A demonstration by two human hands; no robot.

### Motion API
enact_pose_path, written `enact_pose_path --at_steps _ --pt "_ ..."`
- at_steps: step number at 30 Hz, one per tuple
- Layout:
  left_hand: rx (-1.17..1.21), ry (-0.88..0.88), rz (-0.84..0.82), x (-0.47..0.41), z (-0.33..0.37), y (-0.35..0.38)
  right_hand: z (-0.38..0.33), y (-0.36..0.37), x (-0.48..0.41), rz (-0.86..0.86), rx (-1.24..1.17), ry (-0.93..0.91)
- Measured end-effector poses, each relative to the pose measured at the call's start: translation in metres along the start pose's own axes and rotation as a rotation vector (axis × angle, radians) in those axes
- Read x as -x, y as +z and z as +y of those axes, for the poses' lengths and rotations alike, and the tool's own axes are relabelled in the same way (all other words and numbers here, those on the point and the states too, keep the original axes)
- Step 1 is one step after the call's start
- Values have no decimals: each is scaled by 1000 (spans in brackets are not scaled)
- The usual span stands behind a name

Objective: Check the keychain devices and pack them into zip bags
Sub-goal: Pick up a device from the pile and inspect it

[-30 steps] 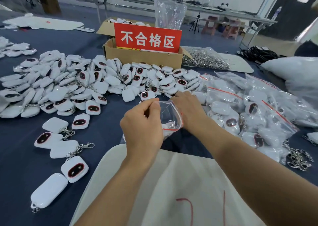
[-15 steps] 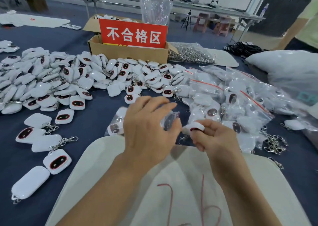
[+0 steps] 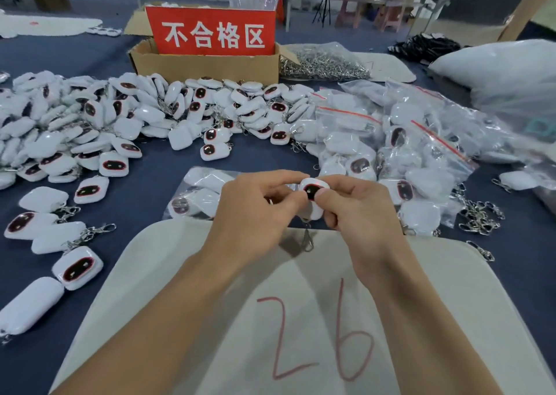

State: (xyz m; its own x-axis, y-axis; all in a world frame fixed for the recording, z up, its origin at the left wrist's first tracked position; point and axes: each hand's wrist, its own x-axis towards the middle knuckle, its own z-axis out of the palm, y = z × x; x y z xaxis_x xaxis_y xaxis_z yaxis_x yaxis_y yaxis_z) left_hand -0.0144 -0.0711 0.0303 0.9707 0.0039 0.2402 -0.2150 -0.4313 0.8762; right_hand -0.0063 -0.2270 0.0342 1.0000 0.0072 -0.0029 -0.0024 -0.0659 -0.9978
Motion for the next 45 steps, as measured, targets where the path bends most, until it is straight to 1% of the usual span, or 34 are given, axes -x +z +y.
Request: enact_pose_path --at_steps 4,10,12,16,19,21,24,27,32,38,45 --pt "118 -40 42 -2 1 -1 -6 1 1 -38 8 12" --pt "319 -143 160 -4 6 -1 -15 1 6 -149 -160 20" --pt "366 -173 175 -5 5 -2 -15 2 7 -172 -167 20" --pt "413 -180 171 -2 5 -3 -12 6 7 -163 -133 24" --pt "421 -177 181 -2 6 -2 -11 8 7 -166 -158 29" --pt "432 -209 170 -3 6 -3 -10 9 7 -159 -165 36" --pt "490 -243 122 -5 8 -7 -11 7 6 -157 -217 44" --pt "552 -242 109 -5 12 -10 -14 5 6 -170 -260 48" --pt "548 -233 104 -7 12 -11 -13 4 5 -184 -271 36" --pt "554 -172 122 -5 11 -11 -9 4 6 -123 -236 -14" --pt "531 -133 124 -3 8 -8 -12 10 11 -115 -54 -102"
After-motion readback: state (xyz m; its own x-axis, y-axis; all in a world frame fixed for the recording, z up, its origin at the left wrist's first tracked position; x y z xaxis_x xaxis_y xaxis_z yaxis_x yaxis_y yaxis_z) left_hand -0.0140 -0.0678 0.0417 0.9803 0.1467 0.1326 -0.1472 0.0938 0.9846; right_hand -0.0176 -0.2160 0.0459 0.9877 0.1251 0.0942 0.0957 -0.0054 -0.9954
